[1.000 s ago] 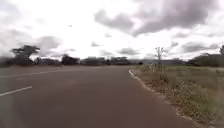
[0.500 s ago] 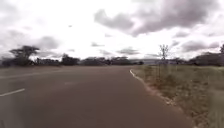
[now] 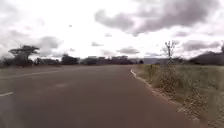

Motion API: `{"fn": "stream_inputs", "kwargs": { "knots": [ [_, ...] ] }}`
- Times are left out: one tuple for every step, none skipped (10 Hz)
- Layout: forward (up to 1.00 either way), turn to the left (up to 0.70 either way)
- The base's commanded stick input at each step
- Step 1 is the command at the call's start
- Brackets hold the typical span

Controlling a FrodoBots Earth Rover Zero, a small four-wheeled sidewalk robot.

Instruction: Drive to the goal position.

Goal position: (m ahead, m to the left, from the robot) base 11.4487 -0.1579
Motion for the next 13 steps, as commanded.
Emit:
{"fn": "stream_inputs", "kwargs": {
  "knots": [
    [0.69,0.00],
    [0.69,0.00],
    [0.69,0.00],
    [0.69,0.00],
    [0.69,0.00],
    [0.69,0.00],
    [0.69,0.00],
    [0.69,0.00],
    [0.69,0.00],
    [0.69,0.00],
    [0.69,0.00],
    [0.69,0.00],
    [0.69,0.00]
  ]
}}
